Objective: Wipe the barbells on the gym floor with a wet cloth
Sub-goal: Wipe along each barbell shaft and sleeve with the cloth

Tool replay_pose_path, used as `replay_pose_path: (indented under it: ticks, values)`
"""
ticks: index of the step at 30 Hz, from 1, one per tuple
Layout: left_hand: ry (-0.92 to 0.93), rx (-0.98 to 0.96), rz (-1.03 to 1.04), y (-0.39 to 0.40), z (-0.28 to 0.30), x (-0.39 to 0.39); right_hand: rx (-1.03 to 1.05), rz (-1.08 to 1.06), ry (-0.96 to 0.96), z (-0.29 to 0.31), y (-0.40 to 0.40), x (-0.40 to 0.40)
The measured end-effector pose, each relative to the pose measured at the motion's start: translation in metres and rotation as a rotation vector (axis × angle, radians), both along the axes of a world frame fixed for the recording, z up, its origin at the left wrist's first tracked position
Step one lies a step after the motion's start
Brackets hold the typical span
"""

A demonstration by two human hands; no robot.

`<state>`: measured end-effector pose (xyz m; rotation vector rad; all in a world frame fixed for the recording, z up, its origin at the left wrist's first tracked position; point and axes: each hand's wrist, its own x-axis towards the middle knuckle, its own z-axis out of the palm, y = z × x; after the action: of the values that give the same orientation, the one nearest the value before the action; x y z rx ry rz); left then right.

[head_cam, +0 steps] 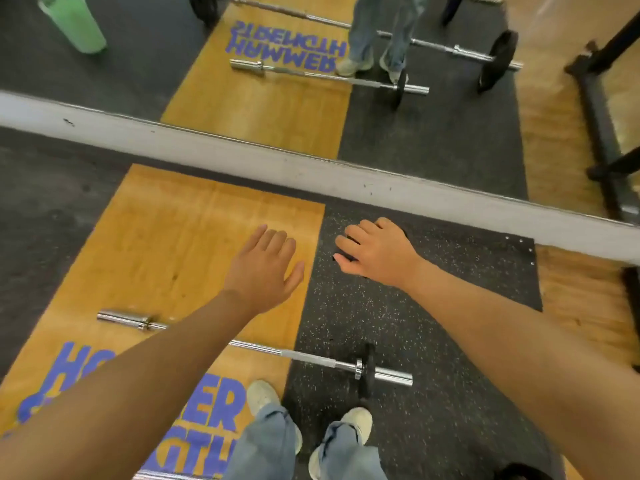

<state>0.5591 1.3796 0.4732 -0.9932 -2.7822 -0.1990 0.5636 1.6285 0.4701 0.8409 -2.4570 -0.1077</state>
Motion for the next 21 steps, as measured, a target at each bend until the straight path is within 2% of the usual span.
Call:
replay_pose_path:
  ticks: [8,14,21]
  values:
    - [0.078,0.004,0.255,-0.159,0.032,-0.012,-0.078,0.262,0.068,0.035,-0.179,-0.078]
    - [0.133,-0.006,0.446,-0.251,0.032,0.005,-0.115,0.495,0.052,0.035,-0.305,-0.103]
    - [0.306,-0.045,0.616,-0.334,0.027,0.032,-0.093,0.740,0.010,0.024,-0.423,-0.127]
